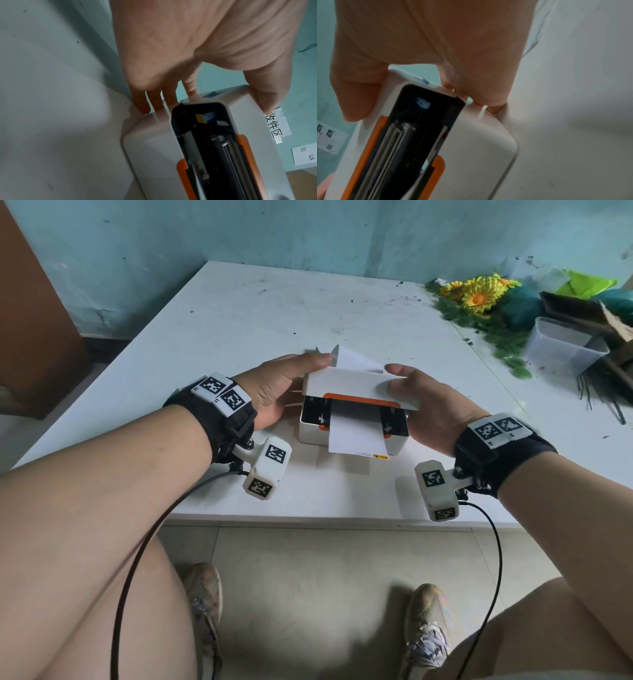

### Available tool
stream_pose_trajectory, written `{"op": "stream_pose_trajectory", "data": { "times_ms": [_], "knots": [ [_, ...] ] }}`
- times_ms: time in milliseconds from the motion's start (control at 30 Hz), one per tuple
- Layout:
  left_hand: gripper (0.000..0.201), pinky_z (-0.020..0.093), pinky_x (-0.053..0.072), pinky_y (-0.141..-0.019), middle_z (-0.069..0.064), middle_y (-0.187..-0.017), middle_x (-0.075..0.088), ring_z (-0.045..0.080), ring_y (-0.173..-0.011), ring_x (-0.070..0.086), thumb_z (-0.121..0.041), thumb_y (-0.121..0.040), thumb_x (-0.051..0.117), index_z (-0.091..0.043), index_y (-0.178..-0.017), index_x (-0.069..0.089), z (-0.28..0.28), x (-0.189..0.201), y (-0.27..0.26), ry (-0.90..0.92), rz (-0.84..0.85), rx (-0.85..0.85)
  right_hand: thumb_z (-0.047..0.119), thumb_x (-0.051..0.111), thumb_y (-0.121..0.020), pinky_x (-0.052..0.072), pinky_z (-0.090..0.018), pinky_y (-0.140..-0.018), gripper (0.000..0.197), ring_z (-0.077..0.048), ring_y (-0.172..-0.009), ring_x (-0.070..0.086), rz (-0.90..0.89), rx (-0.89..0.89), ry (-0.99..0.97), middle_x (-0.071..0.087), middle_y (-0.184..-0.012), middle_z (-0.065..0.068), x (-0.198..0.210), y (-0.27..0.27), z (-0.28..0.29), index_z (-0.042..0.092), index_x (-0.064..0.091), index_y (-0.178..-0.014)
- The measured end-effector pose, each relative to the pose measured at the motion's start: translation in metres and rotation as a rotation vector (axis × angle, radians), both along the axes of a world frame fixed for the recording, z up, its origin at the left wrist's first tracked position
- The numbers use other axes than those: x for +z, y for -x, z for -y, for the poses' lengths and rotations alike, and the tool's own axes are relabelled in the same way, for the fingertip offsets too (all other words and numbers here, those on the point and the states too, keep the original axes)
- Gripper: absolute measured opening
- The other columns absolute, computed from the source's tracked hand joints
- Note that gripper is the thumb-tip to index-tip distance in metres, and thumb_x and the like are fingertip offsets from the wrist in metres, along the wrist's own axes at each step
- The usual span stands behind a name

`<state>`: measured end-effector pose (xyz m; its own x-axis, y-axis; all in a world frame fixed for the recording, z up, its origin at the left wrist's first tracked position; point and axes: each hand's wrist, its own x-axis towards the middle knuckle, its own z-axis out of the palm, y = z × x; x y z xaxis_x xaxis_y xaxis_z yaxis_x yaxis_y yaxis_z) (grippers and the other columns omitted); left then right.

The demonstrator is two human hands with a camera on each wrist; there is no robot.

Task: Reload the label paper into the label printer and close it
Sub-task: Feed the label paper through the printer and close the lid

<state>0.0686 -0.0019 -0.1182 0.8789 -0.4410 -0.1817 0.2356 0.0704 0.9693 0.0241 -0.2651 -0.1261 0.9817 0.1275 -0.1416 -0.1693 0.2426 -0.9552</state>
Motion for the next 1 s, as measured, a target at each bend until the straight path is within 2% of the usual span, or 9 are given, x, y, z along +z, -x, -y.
{"op": "stream_pose_trajectory", "data": {
  "times_ms": [67,133,200,267,533,633,767,867,1000],
  "knots": [
    [0.011,0.032,0.057,-0.078,0.005,-0.09,0.077,0.021,-0.08,0.073,-0.032,-0.089,0.077,-0.023,-0.088,0.081,0.0,0.0,0.001,-0.001,0.018,-0.013,0.011,0.07,-0.081,0.051,-0.044,-0.104,0.05,-0.03,-0.113,0.066,0.009,0.014,0.003,0.066,-0.126,-0.009,0.001,0.002,-0.001,0.02,0.056,-0.128],
    [0.038,0.033,0.058,-0.081,0.008,-0.098,0.075,0.025,-0.088,0.072,-0.034,-0.07,0.087,-0.019,-0.104,0.075,0.0,-0.002,-0.001,-0.002,0.016,0.008,0.007,0.076,-0.073,0.054,-0.04,-0.094,0.059,-0.027,-0.105,0.069,0.013,0.03,0.008,0.066,-0.125,-0.007,0.002,0.004,-0.002,0.019,0.055,-0.127],
    [0.06,0.035,0.055,-0.083,0.007,-0.102,0.073,0.026,-0.094,0.068,-0.036,-0.056,0.09,-0.021,-0.109,0.069,0.0,-0.004,-0.002,-0.009,0.031,0.042,0.01,0.081,-0.061,0.056,-0.039,-0.092,0.069,-0.028,-0.105,0.069,0.018,0.045,0.011,0.067,-0.123,-0.007,0.002,0.005,0.0,0.019,0.057,-0.124],
    [0.065,0.029,0.055,-0.073,0.002,-0.1,0.072,0.021,-0.088,0.068,-0.036,-0.049,0.09,-0.026,-0.108,0.066,-0.002,-0.005,-0.004,-0.023,0.033,0.032,0.011,0.082,-0.056,0.057,-0.038,-0.093,0.072,-0.029,-0.108,0.068,0.024,0.053,0.021,0.066,-0.123,-0.007,0.001,0.005,0.0,0.02,0.057,-0.123],
    [0.072,0.024,0.054,-0.064,0.001,-0.109,0.076,0.016,-0.082,0.07,-0.029,-0.051,0.092,-0.028,-0.116,0.063,-0.003,-0.006,-0.003,-0.033,0.015,0.025,-0.001,0.084,-0.056,0.059,-0.041,-0.1,0.072,-0.032,-0.118,0.067,0.043,0.088,0.005,0.064,-0.131,-0.013,-0.001,0.005,0.003,0.019,0.059,-0.12],
    [0.056,0.019,0.053,-0.056,0.001,-0.103,0.075,0.013,-0.077,0.069,-0.022,-0.07,0.09,-0.027,-0.118,0.062,-0.001,-0.007,-0.003,-0.036,0.009,0.07,-0.012,0.078,-0.066,0.062,-0.04,-0.098,0.065,-0.033,-0.121,0.066,0.048,0.09,0.005,0.064,-0.133,-0.014,-0.001,0.006,0.004,0.02,0.059,-0.12],
    [0.036,0.022,0.053,-0.06,0.005,-0.109,0.074,0.014,-0.081,0.068,-0.014,-0.089,0.084,-0.025,-0.116,0.064,0.002,-0.007,-0.004,-0.068,0.014,0.121,-0.014,0.07,-0.072,0.06,-0.042,-0.104,0.063,-0.034,-0.121,0.067,0.044,0.099,0.004,0.064,-0.135,-0.015,0.0,0.007,0.004,0.018,0.056,-0.125],
    [0.038,0.027,0.05,-0.067,0.007,-0.11,0.073,0.017,-0.083,0.066,-0.013,-0.076,0.09,-0.025,-0.103,0.066,0.009,-0.002,-0.003,-0.073,0.0,0.159,-0.014,0.073,-0.07,0.061,-0.041,-0.104,0.066,-0.033,-0.121,0.067,0.037,0.102,0.004,0.065,-0.135,-0.015,0.0,0.006,0.004,0.018,0.056,-0.125],
    [0.04,0.031,0.053,-0.069,0.012,-0.106,0.071,0.028,-0.092,0.065,-0.015,-0.06,0.085,-0.022,-0.094,0.066,0.017,-0.001,-0.005,-0.034,-0.045,0.197,-0.013,0.078,-0.067,0.064,-0.04,-0.099,0.071,-0.033,-0.121,0.068,0.022,0.105,-0.001,0.065,-0.138,-0.015,0.001,0.006,0.005,0.018,0.058,-0.127]
  ]
}}
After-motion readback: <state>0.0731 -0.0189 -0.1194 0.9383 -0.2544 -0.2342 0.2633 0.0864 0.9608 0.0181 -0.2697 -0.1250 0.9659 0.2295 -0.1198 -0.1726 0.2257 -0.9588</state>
